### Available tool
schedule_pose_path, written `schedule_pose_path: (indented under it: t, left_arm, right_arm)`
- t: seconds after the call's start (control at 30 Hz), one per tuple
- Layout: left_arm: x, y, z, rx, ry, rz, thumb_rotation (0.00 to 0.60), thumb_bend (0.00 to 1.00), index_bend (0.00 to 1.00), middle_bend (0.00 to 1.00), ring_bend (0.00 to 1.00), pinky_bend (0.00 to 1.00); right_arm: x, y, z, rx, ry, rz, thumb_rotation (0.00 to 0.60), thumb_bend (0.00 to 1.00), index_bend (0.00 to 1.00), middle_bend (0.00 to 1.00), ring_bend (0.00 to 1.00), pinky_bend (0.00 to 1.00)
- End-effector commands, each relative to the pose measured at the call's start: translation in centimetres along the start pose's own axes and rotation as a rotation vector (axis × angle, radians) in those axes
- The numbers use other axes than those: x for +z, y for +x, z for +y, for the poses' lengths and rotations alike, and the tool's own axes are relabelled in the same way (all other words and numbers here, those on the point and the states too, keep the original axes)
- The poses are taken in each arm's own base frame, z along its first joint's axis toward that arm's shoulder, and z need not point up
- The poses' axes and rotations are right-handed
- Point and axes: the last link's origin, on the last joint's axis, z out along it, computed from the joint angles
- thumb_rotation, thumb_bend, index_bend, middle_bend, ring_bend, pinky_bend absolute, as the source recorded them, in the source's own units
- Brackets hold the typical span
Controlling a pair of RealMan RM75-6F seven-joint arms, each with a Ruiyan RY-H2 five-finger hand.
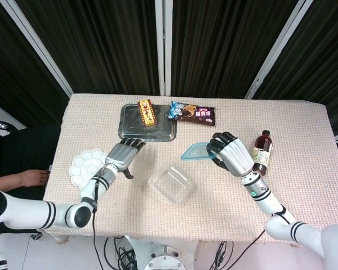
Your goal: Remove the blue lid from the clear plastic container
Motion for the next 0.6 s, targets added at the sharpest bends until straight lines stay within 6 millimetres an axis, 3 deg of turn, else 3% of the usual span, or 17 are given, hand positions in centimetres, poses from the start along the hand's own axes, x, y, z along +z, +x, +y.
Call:
schedule_pose_path:
  t: [0.03,0.17,0.23,0.3,0.4,0.47,0.53,0.6]
  left_arm:
    - [-1.3,0.5,-2.6,-0.046,0.051,0.065,0.6,0.0,0.0,0.0,0.0,0.01]
    - [-3.0,0.6,-5.2,-0.123,0.084,0.109,0.6,0.0,0.0,0.0,0.0,0.01]
    - [-3.8,0.7,-6.5,-0.157,0.098,0.143,0.6,0.0,0.0,0.0,0.0,0.01]
    - [-4.6,0.6,-7.6,-0.168,0.112,0.177,0.6,0.0,0.0,0.0,0.0,0.01]
    - [-5.9,0.5,-9.5,-0.158,0.143,0.25,0.6,0.0,0.0,0.0,0.0,0.01]
    - [-7.0,0.2,-10.9,-0.137,0.174,0.302,0.6,0.0,0.0,0.0,0.0,0.01]
    - [-8.2,-0.3,-12.3,-0.127,0.206,0.35,0.6,0.0,0.0,0.0,0.0,0.01]
    - [-9.2,-0.7,-13.4,-0.126,0.232,0.384,0.6,0.0,0.0,0.0,0.0,0.01]
  right_arm:
    - [0.0,0.1,2.0,-0.073,-0.053,-0.004,0.6,0.47,0.89,0.55,0.36,0.44]
    - [0.3,-0.9,3.7,-0.09,-0.116,-0.035,0.6,0.47,0.88,0.54,0.36,0.43]
    - [0.3,-1.6,4.2,-0.099,-0.138,-0.056,0.6,0.47,0.82,0.54,0.36,0.41]
    - [0.1,-2.3,4.3,-0.116,-0.149,-0.088,0.6,0.46,0.7,0.5,0.32,0.37]
    - [-1.0,-3.0,4.1,-0.127,-0.147,-0.146,0.6,0.42,0.38,0.36,0.17,0.23]
    - [-2.4,-2.8,3.7,-0.109,-0.145,-0.182,0.6,0.37,0.11,0.24,0.05,0.11]
    - [-4.0,-1.8,3.3,-0.086,-0.147,-0.207,0.6,0.34,0.01,0.18,0.01,0.04]
    - [-5.4,-0.5,3.1,-0.081,-0.158,-0.221,0.6,0.33,0.0,0.16,0.0,0.01]
